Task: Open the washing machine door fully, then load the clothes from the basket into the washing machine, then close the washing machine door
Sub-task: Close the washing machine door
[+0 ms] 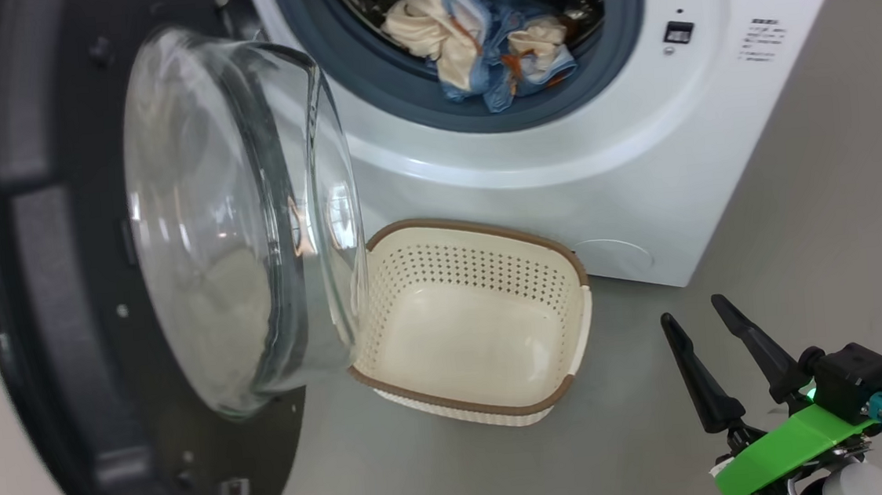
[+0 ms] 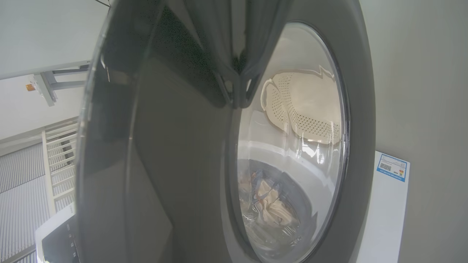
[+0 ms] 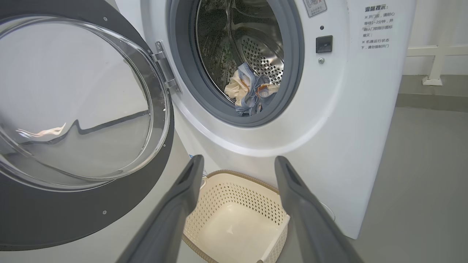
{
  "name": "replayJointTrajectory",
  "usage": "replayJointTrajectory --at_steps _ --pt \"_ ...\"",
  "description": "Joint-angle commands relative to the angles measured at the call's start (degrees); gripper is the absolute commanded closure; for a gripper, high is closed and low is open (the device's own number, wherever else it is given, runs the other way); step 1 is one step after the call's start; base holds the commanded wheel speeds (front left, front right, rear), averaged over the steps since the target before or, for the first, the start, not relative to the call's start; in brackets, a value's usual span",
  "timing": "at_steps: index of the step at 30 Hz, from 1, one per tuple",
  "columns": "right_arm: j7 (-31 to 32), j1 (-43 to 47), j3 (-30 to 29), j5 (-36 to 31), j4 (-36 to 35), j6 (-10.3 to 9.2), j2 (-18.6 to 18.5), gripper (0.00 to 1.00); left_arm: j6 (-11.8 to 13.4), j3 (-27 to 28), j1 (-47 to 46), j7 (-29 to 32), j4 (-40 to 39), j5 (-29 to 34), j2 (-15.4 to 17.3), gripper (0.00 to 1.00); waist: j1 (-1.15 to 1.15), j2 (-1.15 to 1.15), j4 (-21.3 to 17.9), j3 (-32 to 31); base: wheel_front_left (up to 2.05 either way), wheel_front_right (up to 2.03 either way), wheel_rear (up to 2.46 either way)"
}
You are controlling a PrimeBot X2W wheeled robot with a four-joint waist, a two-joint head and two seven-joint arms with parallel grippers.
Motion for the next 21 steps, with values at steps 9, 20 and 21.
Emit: replayJointTrajectory --at_steps 9,20,21 --pt "-0.3 1.7 0.0 -0.2 -2.2 0.09 0.7 0.00 -0.4 0.8 -2.3 1.7 -4.3 1.1 -0.8 1.00 0.00 0.00 -5.0 -1.0 0.00 0.00 0.00" --pt "-0.3 2.3 -0.7 -0.5 -3.1 0.09 1.4 0.00 -0.4 0.0 -3.9 1.5 -4.4 2.4 -3.4 1.00 0.00 0.00 -11.8 -0.8 0.00 0.00 0.00" --pt "-0.3 2.3 -0.8 -0.5 -3.3 0.09 1.6 0.00 -0.4 0.1 -4.3 1.3 -4.2 2.5 -3.6 1.00 0.00 0.00 -13.1 -0.6 0.00 0.00 0.00"
